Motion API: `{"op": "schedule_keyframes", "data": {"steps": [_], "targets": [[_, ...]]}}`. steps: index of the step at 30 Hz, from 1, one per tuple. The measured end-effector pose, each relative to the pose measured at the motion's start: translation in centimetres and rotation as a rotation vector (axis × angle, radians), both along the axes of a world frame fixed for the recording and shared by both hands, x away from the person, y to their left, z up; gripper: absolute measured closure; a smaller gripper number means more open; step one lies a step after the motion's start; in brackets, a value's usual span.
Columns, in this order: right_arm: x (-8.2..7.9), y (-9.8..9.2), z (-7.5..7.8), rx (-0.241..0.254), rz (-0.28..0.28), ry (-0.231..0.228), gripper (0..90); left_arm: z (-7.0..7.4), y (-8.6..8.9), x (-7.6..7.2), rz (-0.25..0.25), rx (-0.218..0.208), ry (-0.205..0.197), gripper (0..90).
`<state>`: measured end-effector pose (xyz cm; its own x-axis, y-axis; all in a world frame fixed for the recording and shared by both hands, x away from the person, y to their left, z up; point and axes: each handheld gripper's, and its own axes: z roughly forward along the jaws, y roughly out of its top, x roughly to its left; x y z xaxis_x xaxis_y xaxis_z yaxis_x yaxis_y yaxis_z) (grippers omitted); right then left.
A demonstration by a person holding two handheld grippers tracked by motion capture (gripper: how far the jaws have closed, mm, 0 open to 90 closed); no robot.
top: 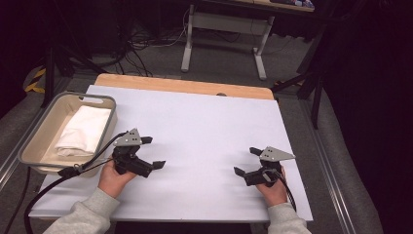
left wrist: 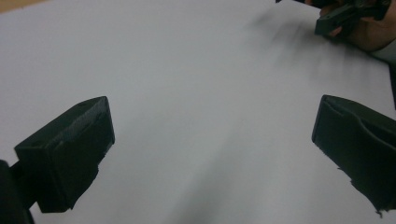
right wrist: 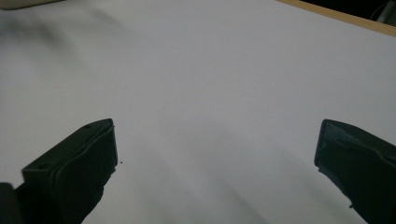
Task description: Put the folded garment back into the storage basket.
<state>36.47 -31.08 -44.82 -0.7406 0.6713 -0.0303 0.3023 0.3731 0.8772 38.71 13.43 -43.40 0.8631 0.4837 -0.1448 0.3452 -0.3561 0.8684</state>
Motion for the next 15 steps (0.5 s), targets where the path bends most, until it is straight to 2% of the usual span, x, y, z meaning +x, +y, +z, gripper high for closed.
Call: {"op": "schedule_keyframes", "data": {"steps": [4,7,12,15], "targets": [[-0.1,0.0,0.0,0.0,0.004,-0.004,0.0,-1.1,-0.6,0.4,-0.003,0.011,0.025,0.0],[-0.1,0.0,0.1,0.004,0.01,-0.006,0.0,-1.8,-0.8,0.6,0.0,0.006,0.022,0.0],[-0.2,0.1,0.1,0.005,0.02,-0.008,0.0,-2.7,-1.3,0.8,-0.005,0.019,0.046,0.0],[-0.2,0.2,0.1,0.005,0.029,-0.008,0.0,-3.1,-1.3,0.7,-0.006,0.033,0.037,0.0]]}}
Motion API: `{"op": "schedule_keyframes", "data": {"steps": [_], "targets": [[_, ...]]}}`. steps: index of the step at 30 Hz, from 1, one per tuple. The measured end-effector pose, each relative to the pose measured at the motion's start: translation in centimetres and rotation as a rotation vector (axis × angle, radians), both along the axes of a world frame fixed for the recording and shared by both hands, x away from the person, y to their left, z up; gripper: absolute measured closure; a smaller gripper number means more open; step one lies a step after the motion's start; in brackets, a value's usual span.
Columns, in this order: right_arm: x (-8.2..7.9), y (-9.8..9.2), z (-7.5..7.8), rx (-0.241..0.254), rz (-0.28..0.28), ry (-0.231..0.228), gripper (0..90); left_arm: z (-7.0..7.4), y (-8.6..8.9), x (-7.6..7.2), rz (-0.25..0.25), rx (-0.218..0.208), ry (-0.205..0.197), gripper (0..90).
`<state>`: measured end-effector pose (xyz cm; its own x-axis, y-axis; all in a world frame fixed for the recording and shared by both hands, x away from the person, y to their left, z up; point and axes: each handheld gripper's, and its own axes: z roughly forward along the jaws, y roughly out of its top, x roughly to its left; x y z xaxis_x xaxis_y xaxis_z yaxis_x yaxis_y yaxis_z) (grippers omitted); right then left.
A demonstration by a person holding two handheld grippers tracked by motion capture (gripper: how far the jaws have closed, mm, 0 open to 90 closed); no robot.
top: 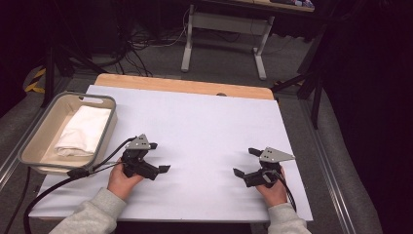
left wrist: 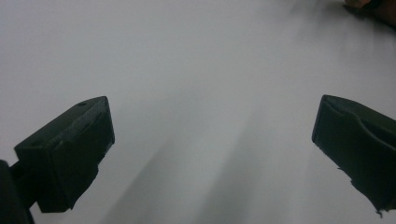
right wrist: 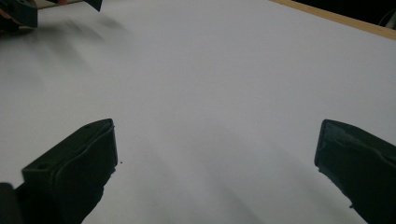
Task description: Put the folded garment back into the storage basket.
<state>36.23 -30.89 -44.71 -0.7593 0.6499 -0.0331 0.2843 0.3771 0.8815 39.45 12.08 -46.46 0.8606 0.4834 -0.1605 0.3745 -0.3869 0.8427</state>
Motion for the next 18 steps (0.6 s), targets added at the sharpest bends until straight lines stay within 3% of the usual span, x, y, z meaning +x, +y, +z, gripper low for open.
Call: {"op": "schedule_keyframes", "data": {"steps": [8,18], "targets": [[-0.55,0.4,0.04,-0.009,0.026,-0.012,0.0,-0.02,-0.26,-0.76,-0.024,0.02,-0.043,0.0],[-0.56,0.44,0.01,-0.007,0.03,-0.009,0.0,-0.08,-0.24,-0.69,-0.012,0.027,-0.044,0.0]]}}
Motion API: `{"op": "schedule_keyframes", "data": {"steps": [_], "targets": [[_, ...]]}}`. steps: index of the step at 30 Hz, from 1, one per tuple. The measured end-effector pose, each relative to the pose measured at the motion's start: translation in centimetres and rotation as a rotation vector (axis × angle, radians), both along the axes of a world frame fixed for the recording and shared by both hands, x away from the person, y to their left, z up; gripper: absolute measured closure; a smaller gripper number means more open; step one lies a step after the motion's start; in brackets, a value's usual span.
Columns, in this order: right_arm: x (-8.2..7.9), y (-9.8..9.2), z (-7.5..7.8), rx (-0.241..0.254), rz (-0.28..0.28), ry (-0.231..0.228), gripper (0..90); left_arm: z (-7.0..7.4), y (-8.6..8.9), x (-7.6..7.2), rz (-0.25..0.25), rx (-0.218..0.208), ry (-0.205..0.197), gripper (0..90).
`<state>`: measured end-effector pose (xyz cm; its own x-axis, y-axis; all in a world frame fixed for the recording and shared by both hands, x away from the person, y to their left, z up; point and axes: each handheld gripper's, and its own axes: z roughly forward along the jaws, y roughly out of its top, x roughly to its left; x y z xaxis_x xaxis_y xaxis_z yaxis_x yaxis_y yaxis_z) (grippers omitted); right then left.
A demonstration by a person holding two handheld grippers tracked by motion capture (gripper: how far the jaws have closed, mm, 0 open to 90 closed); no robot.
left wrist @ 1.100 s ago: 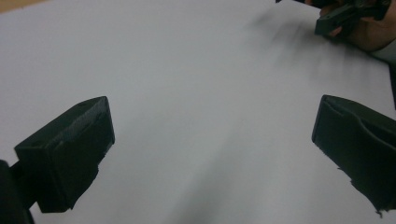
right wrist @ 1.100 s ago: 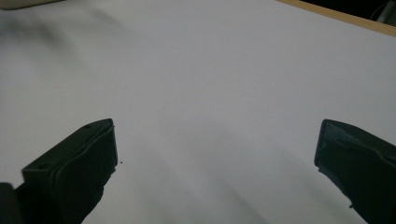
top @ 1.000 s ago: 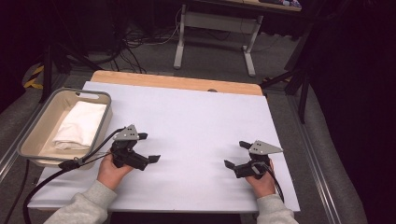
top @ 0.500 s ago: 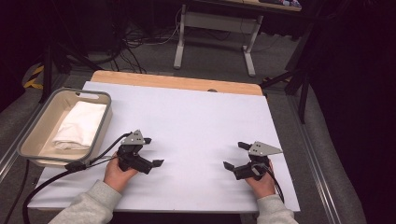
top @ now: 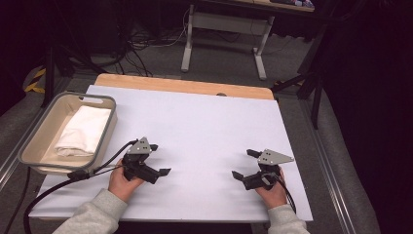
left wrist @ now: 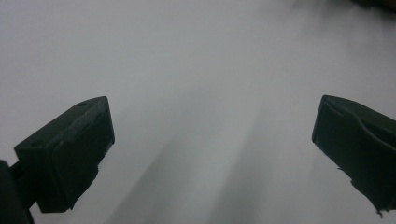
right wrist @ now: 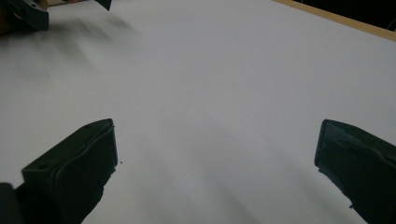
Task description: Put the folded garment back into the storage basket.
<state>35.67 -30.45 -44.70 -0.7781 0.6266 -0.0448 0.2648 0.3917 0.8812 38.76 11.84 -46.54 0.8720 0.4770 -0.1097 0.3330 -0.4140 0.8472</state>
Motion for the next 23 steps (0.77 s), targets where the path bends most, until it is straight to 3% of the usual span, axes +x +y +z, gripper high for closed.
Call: {"op": "schedule_keyframes", "data": {"steps": [17,23], "targets": [[0.03,-0.01,-0.02,-0.003,-0.002,-0.001,0.0,-0.05,0.06,0.09,0.012,0.007,0.007,0.0],[0.01,0.05,-0.01,-0.008,0.002,-0.008,0.0,-0.13,0.19,0.5,0.024,0.0,0.027,0.0]]}}
